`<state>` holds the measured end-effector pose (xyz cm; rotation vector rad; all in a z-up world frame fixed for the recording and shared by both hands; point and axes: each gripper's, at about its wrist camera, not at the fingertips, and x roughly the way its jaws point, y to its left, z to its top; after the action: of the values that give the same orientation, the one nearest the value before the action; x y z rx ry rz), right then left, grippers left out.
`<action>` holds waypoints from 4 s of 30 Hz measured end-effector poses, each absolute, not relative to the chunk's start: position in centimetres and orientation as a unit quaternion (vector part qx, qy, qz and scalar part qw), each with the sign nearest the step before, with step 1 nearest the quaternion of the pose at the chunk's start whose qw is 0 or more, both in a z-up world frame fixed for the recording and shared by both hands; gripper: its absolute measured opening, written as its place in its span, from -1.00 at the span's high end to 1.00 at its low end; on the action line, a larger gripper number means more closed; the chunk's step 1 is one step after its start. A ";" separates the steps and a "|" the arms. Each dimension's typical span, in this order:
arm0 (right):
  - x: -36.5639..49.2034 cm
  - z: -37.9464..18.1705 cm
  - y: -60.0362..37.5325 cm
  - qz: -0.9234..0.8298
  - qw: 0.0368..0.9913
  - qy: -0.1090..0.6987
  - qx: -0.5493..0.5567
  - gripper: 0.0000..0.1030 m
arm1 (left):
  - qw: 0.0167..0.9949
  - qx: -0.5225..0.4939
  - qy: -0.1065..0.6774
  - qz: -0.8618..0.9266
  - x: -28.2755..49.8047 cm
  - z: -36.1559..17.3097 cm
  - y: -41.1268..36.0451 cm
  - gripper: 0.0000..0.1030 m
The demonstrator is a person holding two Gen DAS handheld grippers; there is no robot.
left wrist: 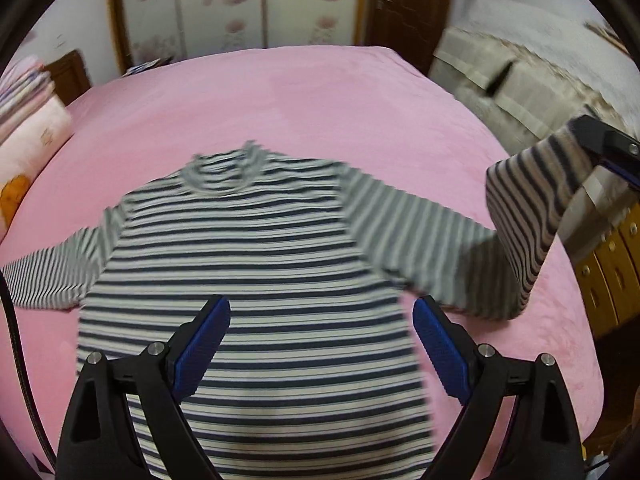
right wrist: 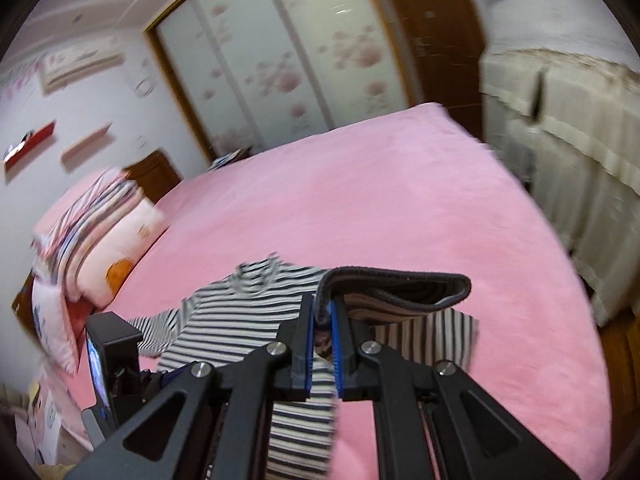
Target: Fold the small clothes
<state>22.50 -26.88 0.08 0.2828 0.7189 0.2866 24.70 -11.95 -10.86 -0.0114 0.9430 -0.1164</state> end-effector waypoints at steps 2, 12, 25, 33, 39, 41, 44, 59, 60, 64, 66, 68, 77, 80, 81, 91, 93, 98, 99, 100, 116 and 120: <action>23.6 -0.4 -23.4 0.164 0.909 0.360 0.131 0.85 | 0.890 -0.007 0.454 -0.040 24.6 -11.4 -9.2 -0.79; 28.2 -8.2 -6.9 0.243 0.857 0.447 0.077 0.85 | 0.873 -0.062 0.483 0.014 22.9 -16.2 3.8 -0.79; 29.0 -15.9 -3.0 0.241 0.794 0.543 0.131 0.55 | 0.846 -0.134 0.515 0.004 23.7 -21.2 9.0 -0.79; 25.3 -13.2 -9.9 0.226 0.821 0.500 0.159 0.56 | 0.838 -0.200 0.503 -0.063 25.8 -21.4 7.7 -0.78; 22.9 -14.8 -16.1 0.190 0.819 0.504 0.196 0.56 | 0.811 -0.244 0.524 -0.090 28.4 -23.4 6.6 -0.67; 22.1 -15.7 -17.9 0.174 0.818 0.507 0.205 0.56 | 0.802 -0.257 0.531 -0.091 29.0 -24.1 6.3 -0.60; 21.2 -16.8 -19.6 0.162 0.814 0.511 0.224 0.56 | 0.796 -0.272 0.531 -0.100 29.2 -24.8 6.3 -0.53; 17.4 -21.8 -22.7 0.146 0.784 0.530 0.288 0.56 | 0.770 -0.344 0.521 -0.128 31.1 -26.5 4.4 -0.43; 17.3 -21.9 -22.8 0.146 0.784 0.528 0.290 0.56 | 0.771 -0.345 0.521 -0.127 31.2 -26.6 4.3 -0.43; 16.9 -21.8 -23.2 0.146 0.784 0.524 0.299 0.56 | 0.769 -0.361 0.514 -0.121 31.5 -27.2 4.2 -0.43; 16.8 -21.7 -23.6 0.143 0.786 0.521 0.300 0.56 | 0.771 -0.362 0.510 -0.117 31.5 -27.1 4.4 -0.22; 16.8 -21.6 -24.0 0.140 0.789 0.517 0.301 0.56 | 0.774 -0.351 0.516 -0.103 31.8 -27.1 4.4 0.31; 16.8 -21.2 -25.9 0.111 0.803 0.509 0.290 0.56 | 0.810 -0.262 0.512 -0.109 32.5 -23.3 2.0 0.87; 16.6 -21.2 -26.2 0.106 0.805 0.508 0.287 0.56 | 0.834 -0.222 0.489 -0.122 33.1 -19.8 0.6 0.87; 16.6 -21.1 -26.2 0.104 0.807 0.508 0.284 0.56 | 0.842 -0.212 0.480 -0.125 33.3 -18.8 0.3 0.87; 17.5 -20.0 -25.3 0.102 0.821 0.501 0.254 0.56 | 0.908 -0.131 0.390 -0.072 36.9 -10.5 3.9 0.87; 17.8 -20.0 -25.0 0.103 0.824 0.501 0.246 0.56 | 0.912 -0.125 0.386 -0.050 37.8 -10.5 5.4 0.87; 19.5 -20.0 -24.7 0.099 0.827 0.505 0.225 0.56 | 0.908 -0.124 0.400 -0.006 39.8 -12.7 8.2 0.87; 20.1 -19.9 -24.8 0.095 0.829 0.505 0.221 0.56 | 0.906 -0.125 0.404 -0.001 39.9 -13.2 8.5 0.87; 20.6 -19.9 -24.9 0.093 0.830 0.505 0.219 0.56 | 0.903 -0.128 0.409 0.005 39.8 -14.1 9.1 0.87; 27.3 -21.1 -22.9 0.071 0.853 0.508 0.099 0.55 | 0.880 -0.214 0.420 0.061 38.0 -19.2 14.3 0.86; 28.6 -21.1 -22.2 0.066 0.859 0.499 0.097 0.55 | 0.871 -0.235 0.426 0.060 37.8 -20.1 15.0 0.86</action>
<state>28.57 -22.22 -21.08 0.2030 1.0474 0.1380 37.81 14.97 -20.11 -0.4922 0.8906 0.1255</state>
